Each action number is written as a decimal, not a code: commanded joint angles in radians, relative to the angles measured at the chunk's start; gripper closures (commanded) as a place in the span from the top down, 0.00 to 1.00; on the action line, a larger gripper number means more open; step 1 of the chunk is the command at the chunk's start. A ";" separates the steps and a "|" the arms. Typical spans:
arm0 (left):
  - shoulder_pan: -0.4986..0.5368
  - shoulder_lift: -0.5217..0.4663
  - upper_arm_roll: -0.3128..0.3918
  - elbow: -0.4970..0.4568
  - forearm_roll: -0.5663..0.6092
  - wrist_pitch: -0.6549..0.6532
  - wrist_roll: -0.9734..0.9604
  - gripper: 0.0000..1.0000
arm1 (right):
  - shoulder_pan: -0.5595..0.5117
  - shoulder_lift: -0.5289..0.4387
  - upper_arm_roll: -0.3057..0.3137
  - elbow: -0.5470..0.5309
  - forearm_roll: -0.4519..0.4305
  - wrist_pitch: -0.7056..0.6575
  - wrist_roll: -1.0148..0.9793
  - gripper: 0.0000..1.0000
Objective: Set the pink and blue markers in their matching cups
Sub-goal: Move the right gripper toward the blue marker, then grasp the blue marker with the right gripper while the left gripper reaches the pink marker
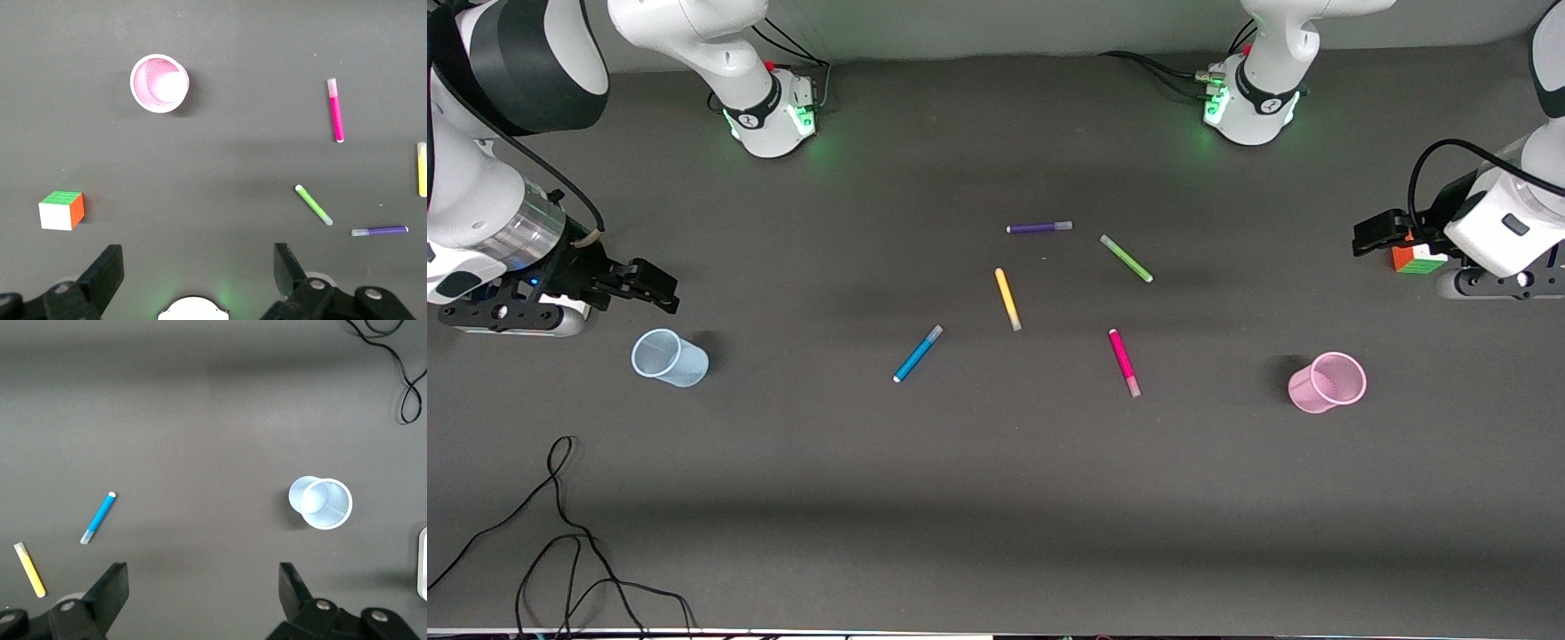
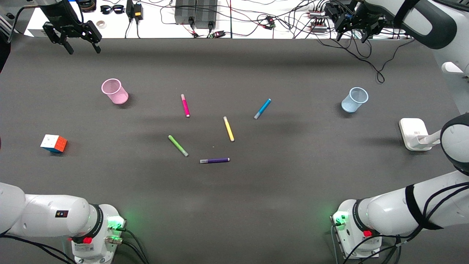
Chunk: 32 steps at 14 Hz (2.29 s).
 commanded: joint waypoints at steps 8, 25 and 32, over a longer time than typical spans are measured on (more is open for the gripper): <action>-0.004 -0.004 -0.005 0.003 0.045 -0.016 0.044 1.00 | 0.003 0.133 -0.013 0.048 0.094 -0.051 -0.001 1.00; -0.342 0.026 -0.064 -0.116 -0.009 0.197 -0.667 1.00 | 0.104 0.902 0.053 0.363 0.622 0.133 0.551 1.00; -0.394 0.120 -0.064 -0.258 -0.009 0.463 -0.689 1.00 | 0.101 0.908 0.053 0.363 0.662 0.124 0.548 0.49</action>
